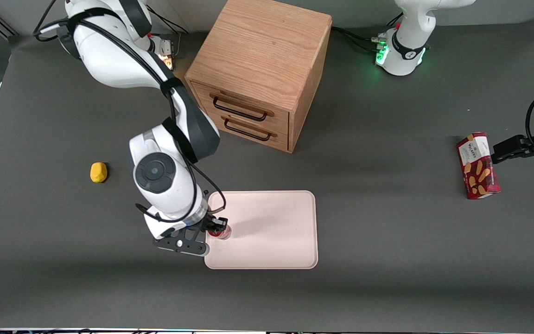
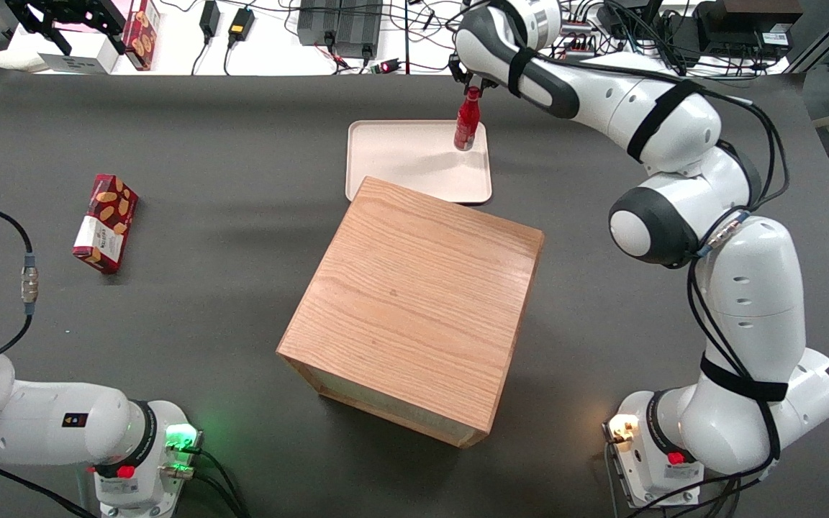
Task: Place coke bottle on tray
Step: 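Lower the bottle upright onto the tray and open the right gripper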
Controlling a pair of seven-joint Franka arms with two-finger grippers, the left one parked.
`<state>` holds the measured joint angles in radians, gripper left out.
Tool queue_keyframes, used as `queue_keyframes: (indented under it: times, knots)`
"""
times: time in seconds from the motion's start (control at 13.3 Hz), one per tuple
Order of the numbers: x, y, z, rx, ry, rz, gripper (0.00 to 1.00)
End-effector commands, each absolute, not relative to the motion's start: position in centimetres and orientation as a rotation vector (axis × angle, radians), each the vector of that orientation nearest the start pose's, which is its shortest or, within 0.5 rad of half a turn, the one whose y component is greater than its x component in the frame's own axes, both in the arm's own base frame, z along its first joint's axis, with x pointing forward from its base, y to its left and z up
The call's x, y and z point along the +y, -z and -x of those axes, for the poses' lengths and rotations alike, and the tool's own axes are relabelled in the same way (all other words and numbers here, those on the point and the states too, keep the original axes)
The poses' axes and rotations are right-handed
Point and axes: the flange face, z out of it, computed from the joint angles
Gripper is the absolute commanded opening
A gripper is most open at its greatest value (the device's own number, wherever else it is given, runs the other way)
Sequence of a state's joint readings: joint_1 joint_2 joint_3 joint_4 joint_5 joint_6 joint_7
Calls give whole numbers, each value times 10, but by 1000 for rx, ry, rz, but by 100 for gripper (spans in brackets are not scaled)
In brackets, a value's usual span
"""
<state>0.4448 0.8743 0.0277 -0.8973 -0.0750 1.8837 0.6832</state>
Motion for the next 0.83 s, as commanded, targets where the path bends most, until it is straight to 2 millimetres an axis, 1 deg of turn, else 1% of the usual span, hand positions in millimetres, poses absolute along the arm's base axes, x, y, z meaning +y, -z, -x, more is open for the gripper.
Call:
queue_keyframes:
  times: [0.0, 0.15, 0.23, 0.45, 0.53, 0.68, 0.75]
  knots:
    - [348, -374, -711, 353, 220, 3113, 0]
    - [348, -370, -712, 352, 229, 3108, 0]
    - [348, -359, -710, 354, 210, 3117, 0]
    - [346, -357, -712, 358, 223, 3109, 0]
    - [346, -355, -712, 358, 219, 3111, 13]
    - [344, -356, -713, 362, 222, 3111, 22]
    - [344, -356, -713, 362, 222, 3111, 23]
